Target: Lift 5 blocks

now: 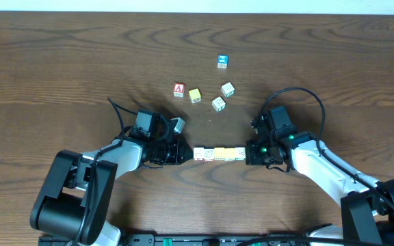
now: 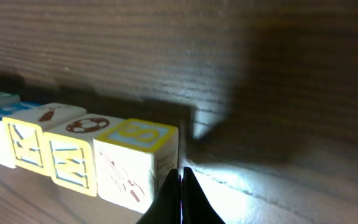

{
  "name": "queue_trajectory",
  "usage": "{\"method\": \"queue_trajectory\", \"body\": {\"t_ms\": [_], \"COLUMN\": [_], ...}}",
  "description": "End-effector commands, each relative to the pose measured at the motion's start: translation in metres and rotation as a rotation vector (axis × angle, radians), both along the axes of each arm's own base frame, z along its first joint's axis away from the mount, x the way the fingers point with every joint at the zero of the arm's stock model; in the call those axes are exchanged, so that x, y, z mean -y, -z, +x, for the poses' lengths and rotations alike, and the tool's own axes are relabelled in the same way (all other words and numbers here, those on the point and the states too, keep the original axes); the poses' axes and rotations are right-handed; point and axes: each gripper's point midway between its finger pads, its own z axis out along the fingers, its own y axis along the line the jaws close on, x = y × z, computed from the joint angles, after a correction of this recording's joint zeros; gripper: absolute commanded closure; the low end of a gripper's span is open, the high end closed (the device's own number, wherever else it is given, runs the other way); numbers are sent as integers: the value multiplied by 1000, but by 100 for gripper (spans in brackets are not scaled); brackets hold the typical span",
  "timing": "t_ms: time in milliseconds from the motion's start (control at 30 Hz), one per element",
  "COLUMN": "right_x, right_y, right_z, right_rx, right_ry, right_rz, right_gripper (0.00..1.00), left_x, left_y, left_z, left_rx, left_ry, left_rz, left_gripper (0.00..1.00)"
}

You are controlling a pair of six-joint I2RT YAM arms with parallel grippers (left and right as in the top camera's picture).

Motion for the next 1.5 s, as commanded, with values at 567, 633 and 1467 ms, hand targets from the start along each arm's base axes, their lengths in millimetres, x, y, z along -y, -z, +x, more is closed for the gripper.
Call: {"method": "queue_trajectory", "body": {"t_ms": [567, 633, 1467], "right_x": [-13, -13, 7], "right_y": [-6, -5, 3], "right_z": [5, 4, 5], "right_rx": [27, 25, 28], "right_ry": [-39, -39, -2], "right_rz": [86, 85, -33], "right_gripper": [99, 99, 99], "left_x": [-2, -2, -26], "left_y": [6, 5, 23], "left_z": [8, 10, 25], "left_rx": [-19, -15, 25], "left_ry": [-55, -61, -152], "left_rz": [16, 12, 180], "left_gripper": [93, 93, 93]}}
